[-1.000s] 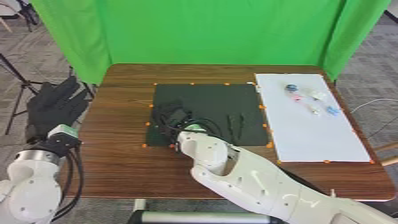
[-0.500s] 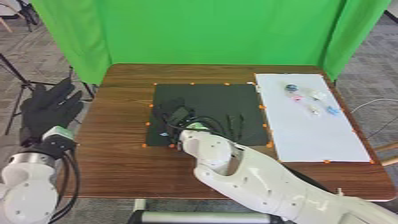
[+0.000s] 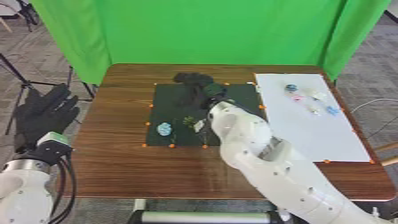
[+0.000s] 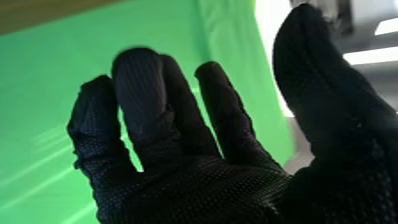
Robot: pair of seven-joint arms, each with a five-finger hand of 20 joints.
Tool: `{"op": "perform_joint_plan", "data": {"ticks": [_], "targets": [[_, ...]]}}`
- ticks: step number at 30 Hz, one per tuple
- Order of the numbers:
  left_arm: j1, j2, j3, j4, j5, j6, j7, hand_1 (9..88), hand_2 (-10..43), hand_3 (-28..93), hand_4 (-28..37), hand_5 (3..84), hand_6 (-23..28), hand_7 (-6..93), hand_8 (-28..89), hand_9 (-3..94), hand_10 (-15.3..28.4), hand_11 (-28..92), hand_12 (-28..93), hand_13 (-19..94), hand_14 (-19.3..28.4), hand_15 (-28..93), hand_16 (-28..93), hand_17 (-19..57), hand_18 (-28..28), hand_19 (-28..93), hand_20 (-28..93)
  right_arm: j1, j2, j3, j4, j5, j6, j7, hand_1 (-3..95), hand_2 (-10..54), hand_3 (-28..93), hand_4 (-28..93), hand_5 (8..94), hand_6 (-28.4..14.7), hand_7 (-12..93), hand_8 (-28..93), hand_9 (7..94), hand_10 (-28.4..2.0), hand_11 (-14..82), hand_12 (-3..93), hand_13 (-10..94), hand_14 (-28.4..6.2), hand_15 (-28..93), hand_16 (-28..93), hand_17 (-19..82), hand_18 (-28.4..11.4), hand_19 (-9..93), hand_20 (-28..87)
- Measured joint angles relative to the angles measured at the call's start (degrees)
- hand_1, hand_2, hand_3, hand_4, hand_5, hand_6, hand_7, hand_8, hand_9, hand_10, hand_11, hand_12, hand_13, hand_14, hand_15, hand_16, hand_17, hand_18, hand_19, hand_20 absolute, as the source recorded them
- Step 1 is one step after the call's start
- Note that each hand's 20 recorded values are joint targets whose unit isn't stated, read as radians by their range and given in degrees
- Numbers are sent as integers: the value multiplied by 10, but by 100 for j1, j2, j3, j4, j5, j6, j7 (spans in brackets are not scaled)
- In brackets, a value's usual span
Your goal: Arrange flowers
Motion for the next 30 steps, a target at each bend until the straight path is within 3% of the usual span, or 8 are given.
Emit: {"op": "perform_joint_plan", "data": {"ticks": [3, 6, 8, 10, 12, 18, 26, 30], "targets": [[33, 0, -92, -9, 2, -31, 17, 249, 131, 700, -283, 395, 62, 160, -117, 308, 111, 182, 66, 191, 133, 327, -105, -66, 125, 273, 80, -252, 418, 730, -79, 165, 217, -57, 371, -95, 782, -283, 417, -52, 227, -145, 475, -149, 173, 147, 546, -156, 767, 257, 234, -260, 759, 516], [163, 5, -251, -75, -56, -33, 100, 249, 132, 700, -283, 398, 62, 160, -117, 311, 109, 181, 66, 196, 132, 327, -103, -66, 125, 274, 81, -279, 1054, 994, 164, 57, 985, 445, 391, -95, 780, -283, 442, -49, 232, -148, 494, -142, 175, 143, 564, -152, 761, 259, 239, -261, 761, 514], [274, 18, -331, -131, -245, -33, 261, 249, 132, 700, -283, 400, 62, 160, -117, 311, 109, 181, 66, 197, 132, 328, -103, -65, 125, 273, 80, -205, 1387, 988, 493, -35, 1518, 932, 394, -95, 783, -283, 439, -50, 232, -148, 478, -149, 169, 142, 552, -151, 756, 261, 237, -261, 760, 512], [351, 30, -371, -162, -447, -33, 402, 249, 132, 700, -283, 400, 62, 161, -117, 312, 109, 181, 67, 198, 131, 328, -103, -65, 125, 272, 80, -96, 1621, 1024, 869, -72, 1696, 1288, 398, -95, 785, -283, 436, -54, 232, -147, 468, -161, 163, 143, 540, -151, 751, 260, 230, -260, 756, 510], [383, 38, -386, -170, -499, -33, 458, 248, 132, 700, -283, 401, 62, 161, -117, 311, 108, 180, 67, 198, 132, 329, -102, -64, 124, 271, 80, -34, 1758, 1206, 1146, -51, 1496, 1412, 397, -95, 790, -283, 436, -56, 230, -147, 467, -166, 161, 146, 537, -152, 750, 258, 226, -261, 755, 509], [460, 41, -396, -219, -554, -49, 540, 248, 131, 701, -283, 401, 62, 162, -117, 311, 110, 179, 68, 201, 133, 332, -101, -64, 124, 270, 81, -64, 2075, 1811, 1102, 127, -289, 1477, 402, -95, 778, -283, 475, -62, 219, -138, 500, -170, 166, 150, 544, -154, 741, 252, 227, -264, 752, 507], [555, 38, -439, -256, -541, -42, 600, 248, 131, 701, -283, 401, 61, 163, -117, 313, 110, 179, 68, 204, 135, 334, -101, -63, 124, 267, 82, -295, 2230, 1850, 929, 457, -646, 1954, 380, -95, 740, -283, 526, -82, 177, -116, 545, -187, 161, 148, 567, -162, 737, 249, 238, -280, 761, 514], [573, 36, -445, -269, -534, -35, 610, 247, 131, 702, -283, 400, 61, 163, -118, 314, 111, 180, 68, 205, 135, 335, -102, -63, 124, 267, 83, -318, 2205, 1815, 870, 522, -1135, 2415, 382, -95, 724, -283, 569, -90, 169, -107, 578, -192, 159, 149, 587, -155, 722, 248, 249, -283, 768, 516]]}}
